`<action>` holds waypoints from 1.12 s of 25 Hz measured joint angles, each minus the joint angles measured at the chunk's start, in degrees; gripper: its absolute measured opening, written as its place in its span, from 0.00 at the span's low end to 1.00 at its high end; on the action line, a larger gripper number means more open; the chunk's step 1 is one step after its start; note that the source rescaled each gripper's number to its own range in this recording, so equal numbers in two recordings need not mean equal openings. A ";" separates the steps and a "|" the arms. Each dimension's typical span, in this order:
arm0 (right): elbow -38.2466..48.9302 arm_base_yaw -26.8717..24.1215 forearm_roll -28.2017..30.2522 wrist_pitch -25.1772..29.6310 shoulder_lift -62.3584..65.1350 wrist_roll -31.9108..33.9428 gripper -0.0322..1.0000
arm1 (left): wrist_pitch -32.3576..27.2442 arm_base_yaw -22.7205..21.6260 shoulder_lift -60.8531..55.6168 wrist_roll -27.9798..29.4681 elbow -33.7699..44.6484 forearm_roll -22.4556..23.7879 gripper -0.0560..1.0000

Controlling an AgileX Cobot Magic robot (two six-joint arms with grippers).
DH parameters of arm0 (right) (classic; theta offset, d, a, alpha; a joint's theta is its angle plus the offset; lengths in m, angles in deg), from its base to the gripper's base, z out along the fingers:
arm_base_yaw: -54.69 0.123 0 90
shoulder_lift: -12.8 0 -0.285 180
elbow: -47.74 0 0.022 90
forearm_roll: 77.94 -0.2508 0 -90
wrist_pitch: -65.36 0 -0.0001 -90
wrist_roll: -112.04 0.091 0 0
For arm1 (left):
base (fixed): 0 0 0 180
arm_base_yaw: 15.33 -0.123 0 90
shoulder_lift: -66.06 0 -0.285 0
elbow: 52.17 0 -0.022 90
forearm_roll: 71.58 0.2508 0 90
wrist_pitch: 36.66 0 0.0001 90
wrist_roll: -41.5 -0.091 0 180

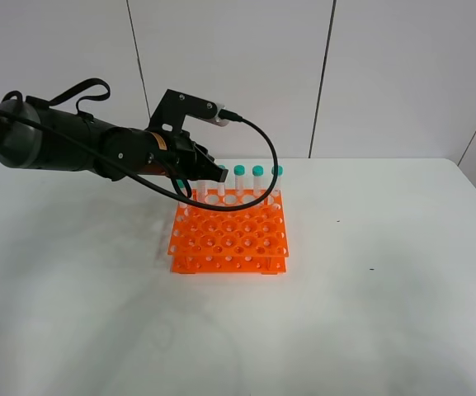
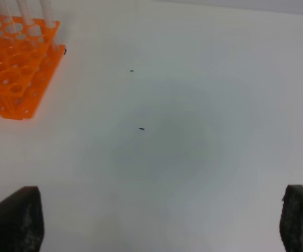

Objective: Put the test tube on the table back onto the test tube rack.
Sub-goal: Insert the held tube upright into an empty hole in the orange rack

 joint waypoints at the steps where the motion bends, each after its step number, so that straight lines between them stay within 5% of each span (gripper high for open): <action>1: 0.00 0.00 0.00 0.00 0.00 0.00 1.00 | 0.00 0.00 0.17 0.21 0.00 0.00 0.06; 28: 0.00 0.00 -0.17 0.00 0.00 0.00 1.00 | 0.86 0.00 2.67 1.73 0.00 0.05 0.06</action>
